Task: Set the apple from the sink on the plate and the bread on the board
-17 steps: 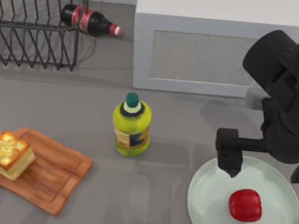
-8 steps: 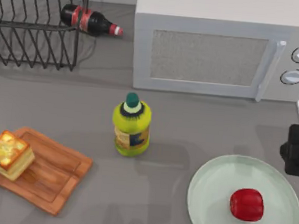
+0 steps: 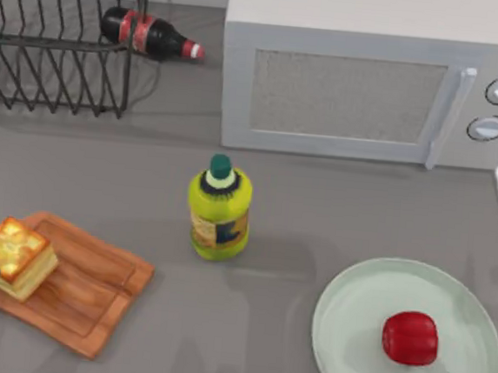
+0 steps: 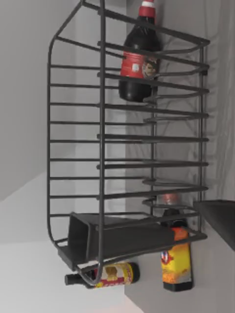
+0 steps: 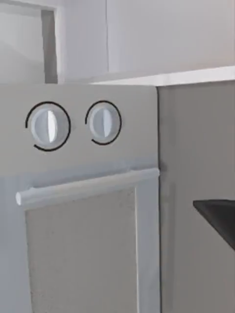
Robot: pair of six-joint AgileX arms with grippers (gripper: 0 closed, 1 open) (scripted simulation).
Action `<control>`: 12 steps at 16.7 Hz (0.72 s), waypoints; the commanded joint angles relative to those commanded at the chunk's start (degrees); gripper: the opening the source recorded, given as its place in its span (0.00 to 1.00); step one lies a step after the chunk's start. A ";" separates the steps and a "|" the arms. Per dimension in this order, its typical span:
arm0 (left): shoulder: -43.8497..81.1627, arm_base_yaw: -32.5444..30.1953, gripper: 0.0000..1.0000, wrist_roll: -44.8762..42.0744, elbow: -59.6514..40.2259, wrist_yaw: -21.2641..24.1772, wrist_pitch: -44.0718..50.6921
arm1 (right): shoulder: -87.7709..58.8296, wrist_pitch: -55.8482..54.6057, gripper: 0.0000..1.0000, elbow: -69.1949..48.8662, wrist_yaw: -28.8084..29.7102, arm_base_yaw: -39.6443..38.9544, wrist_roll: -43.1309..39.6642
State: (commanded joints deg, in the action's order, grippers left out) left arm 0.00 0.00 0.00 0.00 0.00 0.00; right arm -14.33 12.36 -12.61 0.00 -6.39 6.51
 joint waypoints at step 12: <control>0.01 0.00 1.00 0.00 -0.01 0.00 0.01 | 14.33 -12.36 1.00 12.61 0.00 6.39 -6.51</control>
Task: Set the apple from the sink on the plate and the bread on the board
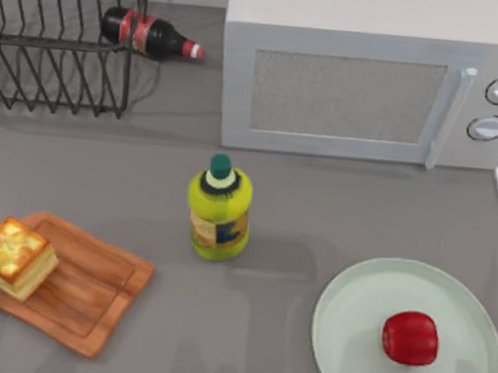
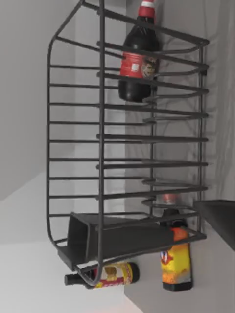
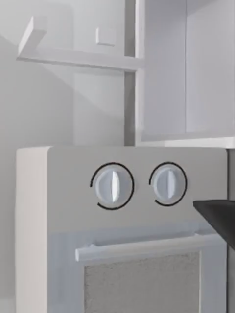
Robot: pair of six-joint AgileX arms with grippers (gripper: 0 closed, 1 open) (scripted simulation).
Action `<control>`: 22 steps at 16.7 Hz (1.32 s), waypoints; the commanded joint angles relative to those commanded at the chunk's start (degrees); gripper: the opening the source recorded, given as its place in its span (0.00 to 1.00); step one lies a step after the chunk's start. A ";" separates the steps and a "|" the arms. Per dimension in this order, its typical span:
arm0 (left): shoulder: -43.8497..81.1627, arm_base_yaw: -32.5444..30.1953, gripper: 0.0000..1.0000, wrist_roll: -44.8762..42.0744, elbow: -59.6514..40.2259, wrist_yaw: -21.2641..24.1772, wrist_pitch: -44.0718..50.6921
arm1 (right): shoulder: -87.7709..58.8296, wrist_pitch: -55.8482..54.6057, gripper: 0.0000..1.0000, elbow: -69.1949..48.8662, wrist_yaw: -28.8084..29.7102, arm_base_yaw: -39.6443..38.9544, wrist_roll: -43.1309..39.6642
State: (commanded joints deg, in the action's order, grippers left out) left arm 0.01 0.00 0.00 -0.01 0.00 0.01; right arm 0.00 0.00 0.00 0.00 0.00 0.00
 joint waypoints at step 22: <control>80.31 -7.84 1.00 -17.83 -54.19 0.11 52.74 | 0.00 0.00 1.00 0.00 0.00 0.00 0.00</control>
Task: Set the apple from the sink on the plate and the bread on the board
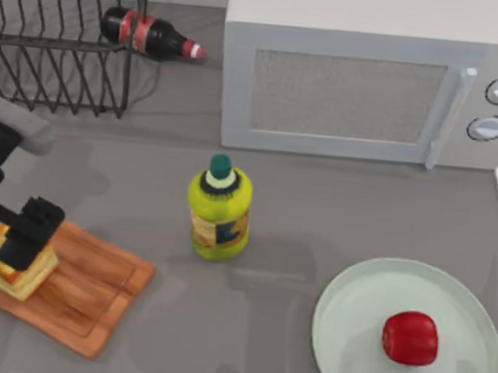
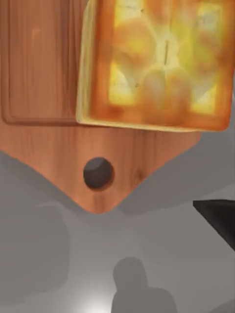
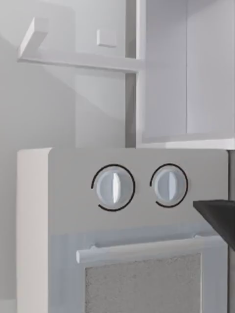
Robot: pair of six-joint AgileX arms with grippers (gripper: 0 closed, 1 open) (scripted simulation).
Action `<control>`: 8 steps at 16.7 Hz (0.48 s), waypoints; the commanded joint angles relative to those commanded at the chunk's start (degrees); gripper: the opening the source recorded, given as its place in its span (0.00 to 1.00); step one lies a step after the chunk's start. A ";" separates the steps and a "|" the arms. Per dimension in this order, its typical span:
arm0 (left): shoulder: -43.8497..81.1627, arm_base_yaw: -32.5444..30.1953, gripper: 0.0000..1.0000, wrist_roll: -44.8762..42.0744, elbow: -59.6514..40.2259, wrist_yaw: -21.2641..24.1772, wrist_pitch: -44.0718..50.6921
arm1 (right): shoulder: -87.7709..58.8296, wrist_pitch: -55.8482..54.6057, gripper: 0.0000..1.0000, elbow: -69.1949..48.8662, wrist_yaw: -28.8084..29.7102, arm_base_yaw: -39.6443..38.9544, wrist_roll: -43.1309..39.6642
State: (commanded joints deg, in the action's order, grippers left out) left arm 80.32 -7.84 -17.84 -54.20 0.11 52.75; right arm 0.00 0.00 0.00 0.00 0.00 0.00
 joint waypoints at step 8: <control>9.89 -0.96 1.00 -2.19 -6.66 0.01 6.50 | 0.00 0.00 1.00 0.00 0.00 0.00 0.00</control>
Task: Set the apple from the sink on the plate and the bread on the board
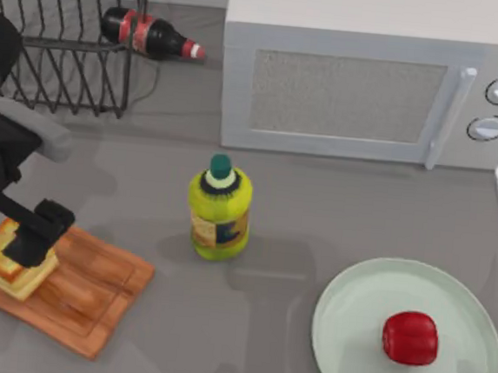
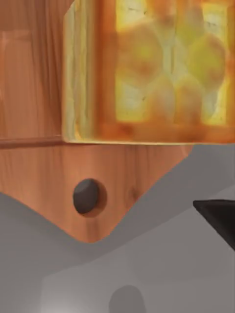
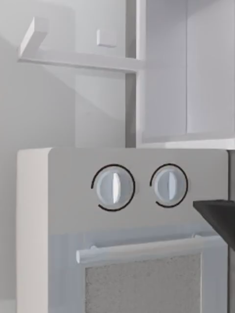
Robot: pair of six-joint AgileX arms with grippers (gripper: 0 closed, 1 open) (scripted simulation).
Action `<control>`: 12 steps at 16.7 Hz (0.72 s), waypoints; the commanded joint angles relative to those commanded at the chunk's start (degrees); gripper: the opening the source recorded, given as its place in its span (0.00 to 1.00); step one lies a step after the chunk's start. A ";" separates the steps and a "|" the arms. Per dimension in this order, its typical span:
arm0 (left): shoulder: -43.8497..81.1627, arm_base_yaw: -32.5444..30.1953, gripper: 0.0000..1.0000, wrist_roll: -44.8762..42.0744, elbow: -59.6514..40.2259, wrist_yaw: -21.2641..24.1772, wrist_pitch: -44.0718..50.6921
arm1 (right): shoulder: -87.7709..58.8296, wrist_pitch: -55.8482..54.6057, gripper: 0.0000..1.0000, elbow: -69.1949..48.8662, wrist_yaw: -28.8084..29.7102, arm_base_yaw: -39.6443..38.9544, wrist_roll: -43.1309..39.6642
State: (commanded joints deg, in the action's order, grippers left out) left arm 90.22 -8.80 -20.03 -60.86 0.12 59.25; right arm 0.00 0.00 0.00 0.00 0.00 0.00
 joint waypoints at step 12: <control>5.82 0.11 1.00 -0.20 8.35 0.01 -14.20 | 0.00 0.00 1.00 0.00 0.00 0.00 0.00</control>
State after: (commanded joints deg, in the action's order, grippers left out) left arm 96.03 -8.69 -20.22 -52.51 0.13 45.04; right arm 0.00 0.00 0.00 0.00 0.00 0.00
